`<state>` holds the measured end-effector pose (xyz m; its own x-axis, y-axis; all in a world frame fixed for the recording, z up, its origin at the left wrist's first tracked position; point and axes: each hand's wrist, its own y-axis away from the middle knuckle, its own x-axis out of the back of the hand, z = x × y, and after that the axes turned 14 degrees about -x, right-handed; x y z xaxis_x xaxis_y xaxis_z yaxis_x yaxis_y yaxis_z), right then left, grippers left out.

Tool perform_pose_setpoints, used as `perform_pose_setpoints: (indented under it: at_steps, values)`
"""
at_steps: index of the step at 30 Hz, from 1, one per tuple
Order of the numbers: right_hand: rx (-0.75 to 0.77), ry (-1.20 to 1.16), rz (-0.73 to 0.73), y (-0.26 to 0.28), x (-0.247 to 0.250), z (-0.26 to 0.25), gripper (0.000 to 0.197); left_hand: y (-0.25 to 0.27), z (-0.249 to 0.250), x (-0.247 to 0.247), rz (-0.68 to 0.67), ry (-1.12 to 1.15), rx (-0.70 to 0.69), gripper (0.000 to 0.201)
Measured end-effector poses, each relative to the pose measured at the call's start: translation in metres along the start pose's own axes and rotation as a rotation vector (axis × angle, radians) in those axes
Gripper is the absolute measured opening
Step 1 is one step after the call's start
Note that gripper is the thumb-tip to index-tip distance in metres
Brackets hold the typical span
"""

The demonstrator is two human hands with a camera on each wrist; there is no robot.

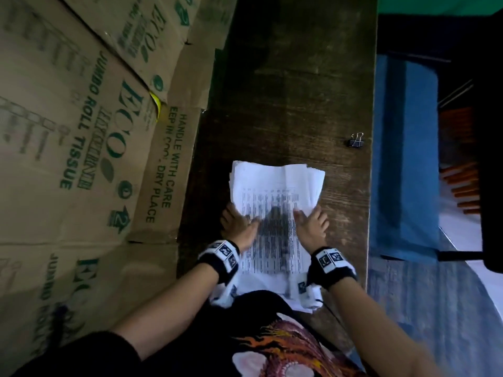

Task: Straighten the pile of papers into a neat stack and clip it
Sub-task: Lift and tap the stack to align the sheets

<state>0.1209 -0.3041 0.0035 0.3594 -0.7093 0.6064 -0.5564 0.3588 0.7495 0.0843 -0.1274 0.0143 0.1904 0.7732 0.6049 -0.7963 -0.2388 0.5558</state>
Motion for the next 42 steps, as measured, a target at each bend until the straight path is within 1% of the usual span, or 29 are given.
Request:
perform_pose_setpoints:
  at_steps: [2, 4, 6, 8, 9, 11, 12, 14, 15, 16, 17, 18, 19, 20, 21, 23, 25, 26, 28, 29, 31, 33, 34, 35, 37, 38, 39, 41, 42]
  values:
    - [-0.010, -0.053, 0.004, 0.001, -0.001, 0.001, 0.077, 0.004, -0.001, 0.000, 0.014, 0.065, 0.033, 0.085]
    - [-0.045, -0.087, 0.020, 0.002, 0.009, 0.012, 0.075, 0.003, -0.013, 0.010, 0.017, 0.083, 0.021, 0.081]
    - [-0.037, -0.022, 0.025, 0.011, 0.011, 0.024, 0.083, 0.004, -0.028, 0.014, -0.037, 0.073, -0.037, 0.085]
    - [0.005, -0.004, -0.032, 0.024, 0.004, 0.033, 0.091, 0.013, -0.029, 0.014, -0.076, 0.228, -0.136, 0.092]
    - [0.009, -0.080, -0.083, 0.025, 0.001, 0.038, 0.091, 0.018, -0.027, 0.014, -0.079, 0.296, -0.176, 0.093]
    - [-0.060, -0.358, -0.197, 0.030, 0.006, 0.042, 0.084, 0.019, -0.027, 0.020, -0.048, 0.409, -0.187, 0.090]
    - [-0.107, -0.460, -0.265, 0.030, 0.012, 0.044, 0.079, 0.017, -0.030, 0.023, -0.036, 0.478, -0.157, 0.092]
    - [-0.132, -0.538, -0.431, 0.041, 0.026, 0.048, 0.051, 0.014, -0.042, 0.028, -0.064, 0.598, -0.051, 0.098]
    - [-0.095, -0.499, -0.469, 0.047, 0.031, 0.048, 0.035, 0.015, -0.048, 0.029, -0.117, 0.626, -0.012, 0.097]
    - [-0.038, -0.442, -0.463, 0.052, 0.036, 0.048, 0.024, 0.017, -0.049, 0.029, -0.182, 0.648, -0.001, 0.085]
    - [0.026, -0.364, -0.416, 0.056, 0.039, 0.048, 0.018, 0.019, -0.048, 0.028, -0.204, 0.652, -0.041, 0.065]
    - [0.109, -0.285, -0.329, 0.058, 0.041, 0.047, 0.018, 0.021, -0.045, 0.029, -0.166, 0.628, -0.112, 0.047]
    - [0.191, -0.242, -0.225, 0.057, 0.044, 0.046, 0.022, 0.029, -0.035, 0.033, -0.106, 0.587, -0.186, 0.037]
    - [0.256, -0.261, -0.158, 0.060, 0.049, 0.044, 0.027, 0.034, -0.027, 0.037, -0.022, 0.544, -0.259, 0.030]
    - [0.307, -0.347, -0.123, 0.065, 0.055, 0.042, 0.028, 0.040, -0.018, 0.043, 0.082, 0.497, -0.342, 0.024]
    - [0.429, -0.551, -0.102, 0.078, 0.070, 0.037, 0.024, 0.056, 0.001, 0.061, 0.268, 0.484, -0.492, 0.017]
    - [0.561, -0.643, -0.046, 0.093, 0.085, 0.030, 0.013, 0.069, 0.016, 0.076, 0.373, 0.533, -0.610, 0.015]
    - [0.618, -0.668, -0.013, 0.098, 0.092, 0.028, 0.008, 0.075, 0.022, 0.082, 0.388, 0.553, -0.646, 0.012]
    - [0.655, -0.712, 0.055, 0.104, 0.100, 0.022, 0.008, 0.081, 0.032, 0.090, 0.411, 0.573, -0.706, 0.006]
    - [0.671, -0.734, 0.076, 0.105, 0.103, 0.019, 0.010, 0.082, 0.035, 0.092, 0.423, 0.576, -0.736, 0.007]
    - [0.712, -0.742, 0.112, 0.106, 0.106, 0.013, 0.011, 0.078, 0.037, 0.095, 0.453, 0.581, -0.762, 0.013]
    - [0.747, -0.715, 0.131, 0.104, 0.106, 0.009, 0.003, 0.073, 0.040, 0.098, 0.504, 0.596, -0.726, 0.025]
    - [0.746, -0.712, 0.129, 0.100, 0.107, 0.008, 0.005, 0.070, 0.040, 0.099, 0.499, 0.623, -0.703, 0.030]
    - [0.739, -0.701, 0.112, 0.097, 0.107, 0.008, 0.007, 0.066, 0.039, 0.101, 0.476, 0.650, -0.696, 0.030]
    - [0.738, -0.638, 0.066, 0.093, 0.110, 0.009, 0.009, 0.061, 0.037, 0.105, 0.427, 0.628, -0.706, 0.020]
    - [0.740, -0.614, 0.038, 0.094, 0.111, 0.010, 0.012, 0.059, 0.035, 0.108, 0.383, 0.601, -0.728, 0.013]
    - [0.747, -0.607, 0.007, 0.095, 0.113, 0.011, 0.018, 0.056, 0.032, 0.109, 0.347, 0.577, -0.760, 0.012]
    - [0.758, -0.611, -0.023, 0.095, 0.120, 0.015, 0.033, 0.058, 0.032, 0.116, 0.289, 0.545, -0.831, 0.028]
    - [0.768, -0.629, -0.032, 0.095, 0.124, 0.016, 0.038, 0.052, 0.029, 0.118, 0.262, 0.530, -0.863, 0.032]
